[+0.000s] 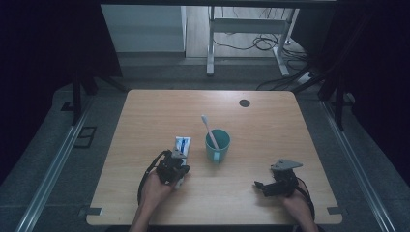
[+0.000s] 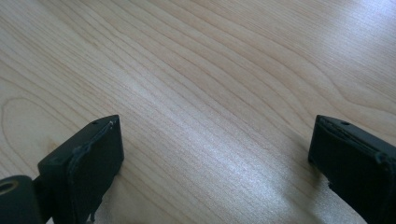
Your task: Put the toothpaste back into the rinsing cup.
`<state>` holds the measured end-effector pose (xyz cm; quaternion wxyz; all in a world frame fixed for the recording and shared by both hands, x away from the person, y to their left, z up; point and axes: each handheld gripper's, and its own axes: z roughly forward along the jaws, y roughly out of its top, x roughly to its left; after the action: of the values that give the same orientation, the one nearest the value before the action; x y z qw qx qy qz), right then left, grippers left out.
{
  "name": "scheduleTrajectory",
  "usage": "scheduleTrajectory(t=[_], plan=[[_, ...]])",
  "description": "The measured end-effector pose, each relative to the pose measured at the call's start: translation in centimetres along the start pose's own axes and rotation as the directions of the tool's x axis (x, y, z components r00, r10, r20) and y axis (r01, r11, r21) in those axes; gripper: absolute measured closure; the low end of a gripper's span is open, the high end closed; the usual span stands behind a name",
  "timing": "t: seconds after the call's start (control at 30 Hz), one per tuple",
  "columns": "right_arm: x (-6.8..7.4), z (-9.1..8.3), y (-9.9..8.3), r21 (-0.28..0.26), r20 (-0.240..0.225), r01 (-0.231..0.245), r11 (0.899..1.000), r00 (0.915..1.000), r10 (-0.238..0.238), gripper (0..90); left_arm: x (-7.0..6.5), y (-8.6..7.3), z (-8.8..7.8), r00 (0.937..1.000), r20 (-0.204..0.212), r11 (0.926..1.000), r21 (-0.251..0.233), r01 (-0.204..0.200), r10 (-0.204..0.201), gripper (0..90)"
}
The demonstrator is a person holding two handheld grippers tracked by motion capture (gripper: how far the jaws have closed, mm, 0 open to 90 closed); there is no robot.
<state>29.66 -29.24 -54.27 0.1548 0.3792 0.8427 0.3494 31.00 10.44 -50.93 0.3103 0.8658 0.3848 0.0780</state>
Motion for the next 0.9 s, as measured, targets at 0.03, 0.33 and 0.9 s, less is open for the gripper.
scheduleTrajectory(t=[0.03, 0.33, 0.9], plan=[[0.0, 0.0, 0.0, -0.001, 0.000, 0.001, 1.000, 1.0000, -0.001, 3.0, 0.0, -0.1, 0.0, 1.0000, -0.001, 1.0000, 0.001, 0.003, -0.003, 89.5], [0.0, 0.0, 0.0, -0.003, 0.000, 0.003, 1.000, 1.0000, -0.003, 3.1, 1.0, -0.9, -0.6, 0.9997, -0.019, 0.9998, 0.008, 0.018, -0.018, 89.2], [0.0, 0.0, 0.0, -0.003, 0.001, 0.003, 1.000, 1.0000, -0.003, 3.2, 2.0, -1.2, -1.8, 0.9997, -0.007, 0.9996, -0.009, 0.025, -0.025, 82.2]])
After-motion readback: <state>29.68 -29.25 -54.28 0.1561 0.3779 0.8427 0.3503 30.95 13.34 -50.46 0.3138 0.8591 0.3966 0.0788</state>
